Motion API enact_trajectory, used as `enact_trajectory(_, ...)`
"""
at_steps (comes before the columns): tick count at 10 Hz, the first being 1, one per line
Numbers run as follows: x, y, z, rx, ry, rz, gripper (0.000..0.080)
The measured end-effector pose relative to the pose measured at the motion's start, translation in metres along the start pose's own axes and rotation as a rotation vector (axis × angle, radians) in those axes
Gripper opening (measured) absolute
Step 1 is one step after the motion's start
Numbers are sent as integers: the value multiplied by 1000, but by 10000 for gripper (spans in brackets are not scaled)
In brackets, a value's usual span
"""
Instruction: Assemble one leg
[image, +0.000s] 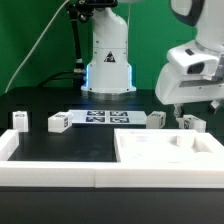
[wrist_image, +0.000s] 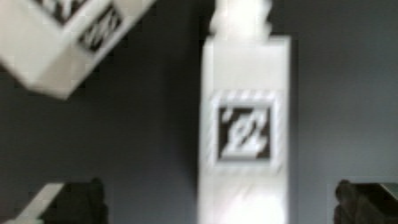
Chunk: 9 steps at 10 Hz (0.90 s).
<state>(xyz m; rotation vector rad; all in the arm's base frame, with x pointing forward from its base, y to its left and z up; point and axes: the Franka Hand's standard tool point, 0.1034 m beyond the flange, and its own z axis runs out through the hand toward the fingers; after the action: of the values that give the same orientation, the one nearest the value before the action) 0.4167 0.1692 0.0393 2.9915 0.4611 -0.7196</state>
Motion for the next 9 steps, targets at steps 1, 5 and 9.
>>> enact_trajectory(1,1,-5,3,-1,-88,-9,649)
enact_trajectory(5,7,-4,24,8,-359,-11,649)
enact_trajectory(9,11,-2,30,-3,-340,69,649)
